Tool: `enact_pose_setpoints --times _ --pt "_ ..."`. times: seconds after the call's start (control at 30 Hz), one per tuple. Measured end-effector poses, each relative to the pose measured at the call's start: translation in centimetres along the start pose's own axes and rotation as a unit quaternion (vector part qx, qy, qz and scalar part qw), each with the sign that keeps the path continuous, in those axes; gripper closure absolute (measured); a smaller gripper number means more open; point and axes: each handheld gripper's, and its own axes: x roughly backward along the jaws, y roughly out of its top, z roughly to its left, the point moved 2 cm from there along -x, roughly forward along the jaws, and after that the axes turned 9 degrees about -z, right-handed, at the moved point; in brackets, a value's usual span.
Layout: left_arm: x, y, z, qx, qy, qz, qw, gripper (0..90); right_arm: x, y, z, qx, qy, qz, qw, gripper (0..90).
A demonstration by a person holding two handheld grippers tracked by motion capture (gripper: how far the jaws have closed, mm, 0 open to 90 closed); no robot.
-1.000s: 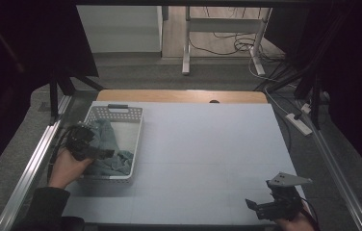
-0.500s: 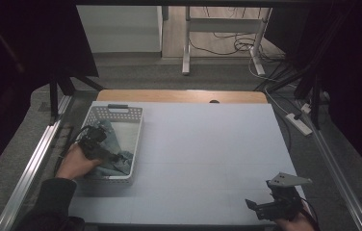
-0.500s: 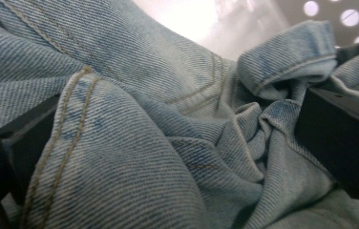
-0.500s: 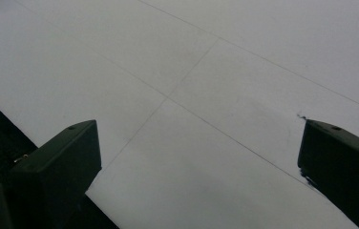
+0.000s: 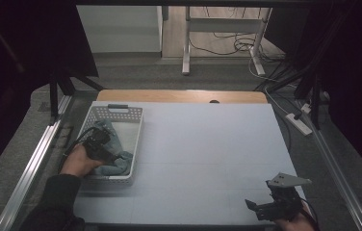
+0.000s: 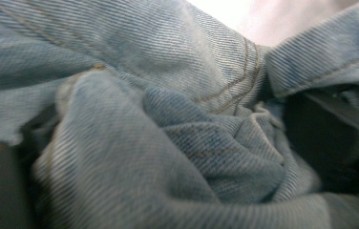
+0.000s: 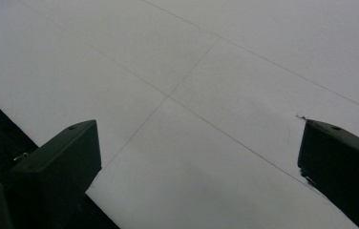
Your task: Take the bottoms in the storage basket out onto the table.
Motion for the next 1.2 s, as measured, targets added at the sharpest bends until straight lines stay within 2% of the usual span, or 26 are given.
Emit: enact_pose_setpoints --times 0.13,0.17,0.2,0.23,0.33,0.4,0.6,0.73,0.77,0.8,0.83,0.87,0.9,0.93,0.97,1.0,1.1,1.2 --pt "0.4 0.1 0.1 0.012 -0.005 -0.004 0.9999 27.0 0.0 0.0 0.0 0.0 0.0 0.001 1.0 1.3" --pt "0.4 0.1 0.2 0.016 -0.007 -0.006 0.9998 27.0 0.0 0.0 0.0 0.0 0.0 0.001 1.0 1.3" --pt "0.5 0.1 0.2 0.02 -0.009 -0.008 0.9997 37.1 0.0 0.0 0.0 0.0 0.0 0.002 1.0 1.3" --pt "0.7 0.0 0.4 0.03 -0.006 -0.015 0.9994 42.0 0.0 0.0 0.0 0.001 0.0 0.002 1.0 1.3" --pt "0.8 0.0 0.5 0.038 -0.003 -0.022 0.999 51.4 0.0 0.0 0.0 0.002 0.0 0.003 1.0 1.3" --pt "1.0 0.0 0.5 0.041 0.003 -0.024 0.9989 60.8 0.0 0.0 0.0 0.002 0.0 0.003 1.0 1.3" --pt "1.2 0.0 0.3 0.023 0.013 -0.031 0.9992 67.8 0.0 0.0 0.0 0.003 0.001 0.002 1.0 1.3" --pt "1.9 0.3 0.4 0.038 0.009 -0.037 0.9985 70.4 -0.1 0.0 0.1 0.003 0.001 0.002 1.0 1.3" --pt "2.4 0.2 0.8 0.044 0.002 -0.054 0.9976 70.9 -0.1 0.0 0.1 0.004 0.001 0.002 1.0 1.3" --pt "2.4 0.2 0.8 0.044 0.002 -0.054 0.9976 71.4 -0.1 0.0 0.1 0.004 0.002 0.002 1.0 1.3" --pt "2.7 0.2 0.9 0.048 -0.003 -0.067 0.9966 71.9 -0.1 0.0 0.1 0.004 0.002 0.002 1.0 1.3" --pt "3.1 0.1 1.1 0.051 -0.007 -0.078 0.9956 71.9 -0.1 0.0 0.1 0.004 0.002 0.002 1.0 1.3" --pt "3.8 0.2 1.2 0.055 -0.012 -0.098 0.9936 72.4 -0.1 0.0 0.1 0.003 0.001 0.002 1.0 1.3" --pt "3.8 0.2 1.2 0.055 -0.012 -0.098 0.9936 72.6 -0.1 0.0 0.1 0.003 0.001 0.002 1.0 1.3" --pt "4.5 0.3 1.2 0.059 -0.021 -0.117 0.9911 72.7 -0.1 0.0 0.0 0.003 0.001 0.002 1.0 1.3" --pt "4.5 0.3 1.2 0.059 -0.021 -0.117 0.9911 72.9 -0.1 0.0 0.0 0.003 0.001 0.002 1.0 1.3" --pt "5.6 0.6 0.8 0.051 -0.025 -0.137 0.9889 73.0 -0.1 0.0 0.0 0.002 0.001 0.002 1.0 1.3" --pt "6.0 0.8 0.6 0.047 -0.025 -0.143 0.9884 73.0 -0.1 0.1 0.0 0.002 0.0 0.003 1.0 1.3"
